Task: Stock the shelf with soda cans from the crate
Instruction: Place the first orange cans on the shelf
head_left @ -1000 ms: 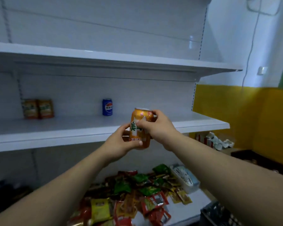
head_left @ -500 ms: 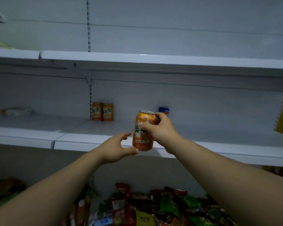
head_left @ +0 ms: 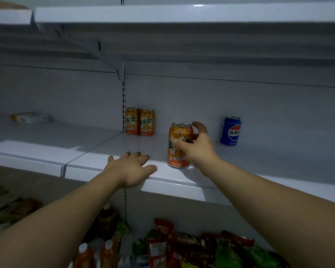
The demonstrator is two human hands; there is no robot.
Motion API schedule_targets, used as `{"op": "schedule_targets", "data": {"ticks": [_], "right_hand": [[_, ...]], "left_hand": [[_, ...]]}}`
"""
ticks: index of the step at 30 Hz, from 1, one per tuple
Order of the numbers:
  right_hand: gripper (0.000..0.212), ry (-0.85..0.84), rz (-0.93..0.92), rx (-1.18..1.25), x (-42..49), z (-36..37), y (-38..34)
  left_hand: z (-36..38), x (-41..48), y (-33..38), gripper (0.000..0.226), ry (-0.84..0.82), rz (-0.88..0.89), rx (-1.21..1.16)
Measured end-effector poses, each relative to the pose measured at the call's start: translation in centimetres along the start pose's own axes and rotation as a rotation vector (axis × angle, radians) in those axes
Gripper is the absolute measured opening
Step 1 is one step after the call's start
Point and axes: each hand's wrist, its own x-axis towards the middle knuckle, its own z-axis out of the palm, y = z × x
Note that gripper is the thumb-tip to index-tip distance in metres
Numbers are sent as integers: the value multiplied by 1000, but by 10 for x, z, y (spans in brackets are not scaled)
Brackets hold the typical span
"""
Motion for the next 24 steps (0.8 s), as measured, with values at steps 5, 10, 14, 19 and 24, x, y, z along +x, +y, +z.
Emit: {"op": "schedule_targets", "data": {"ticks": [5, 10, 14, 19, 24], "right_hand": [[71, 21, -88, -189, 35, 29, 19], [87, -23, -81, -354, 73, 44, 22], [83, 24, -164, -448, 95, 62, 35], [74, 30, -156, -448, 125, 76, 41], [74, 28, -152, -490, 144, 82, 47]], "left_hand": [[4, 0, -1, 67, 42, 3, 20], [4, -1, -1, 66, 50, 17, 22], [4, 0, 0, 65, 47, 13, 20], [4, 1, -2, 66, 73, 22, 37], [6, 1, -2, 68, 82, 18, 28]]}}
